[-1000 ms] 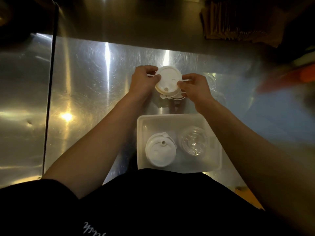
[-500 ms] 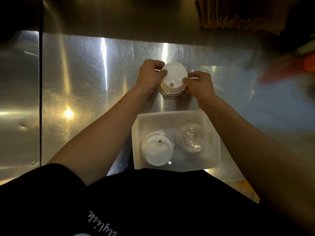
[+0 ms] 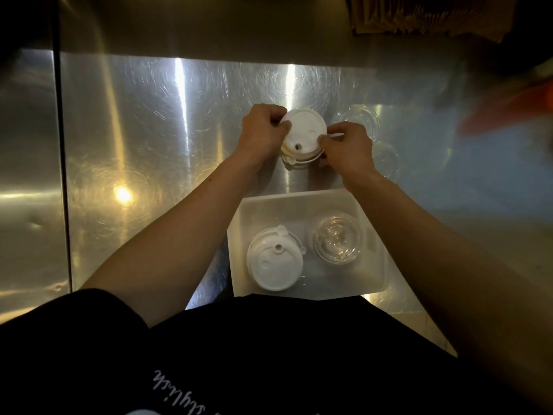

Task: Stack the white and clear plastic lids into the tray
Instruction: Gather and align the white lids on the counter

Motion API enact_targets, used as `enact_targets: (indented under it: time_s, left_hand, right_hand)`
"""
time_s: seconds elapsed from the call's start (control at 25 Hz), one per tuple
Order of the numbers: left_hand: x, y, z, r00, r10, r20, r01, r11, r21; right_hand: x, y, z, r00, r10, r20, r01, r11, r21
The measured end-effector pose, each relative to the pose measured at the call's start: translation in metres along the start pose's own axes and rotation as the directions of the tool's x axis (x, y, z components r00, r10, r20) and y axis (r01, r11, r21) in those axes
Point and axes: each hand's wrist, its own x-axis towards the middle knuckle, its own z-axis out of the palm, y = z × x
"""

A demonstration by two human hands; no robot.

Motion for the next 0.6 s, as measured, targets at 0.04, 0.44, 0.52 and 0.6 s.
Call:
enact_targets:
  time_s: [0.04, 0.44, 0.52, 0.6]
  left_hand:
    - [0.0004, 0.0001, -0.0006, 1.000, 0.003, 0.002, -0.003, 1.000, 0.009]
    - [-0.0013, 0.0001, -0.0040, 0.998, 0.058, 0.020, -0.060, 0.996, 0.070]
    - [-0.0018, 0.0009, -0.0045, 0.996, 0.081, 0.024, -0.083, 0.992, 0.091]
    - [-0.0018, 0.0012, -0.0044, 0.995, 0.092, 0.024, -0.094, 0.990, 0.109]
  right_hand:
    - [0.0000, -0.0006, 0.0007, 1.000, -0.009, 0.002, 0.009, 1.000, -0.009]
    - [-0.0013, -0.0017, 0.0039, 1.000, -0.026, 0.017, 0.026, 0.999, -0.018]
    - [-0.0022, -0.0028, 0.0029, 1.000, -0.018, 0.024, 0.018, 1.000, -0.016]
    - [-0.0023, -0.0031, 0.0026, 1.000, -0.011, 0.027, 0.012, 1.000, -0.008]
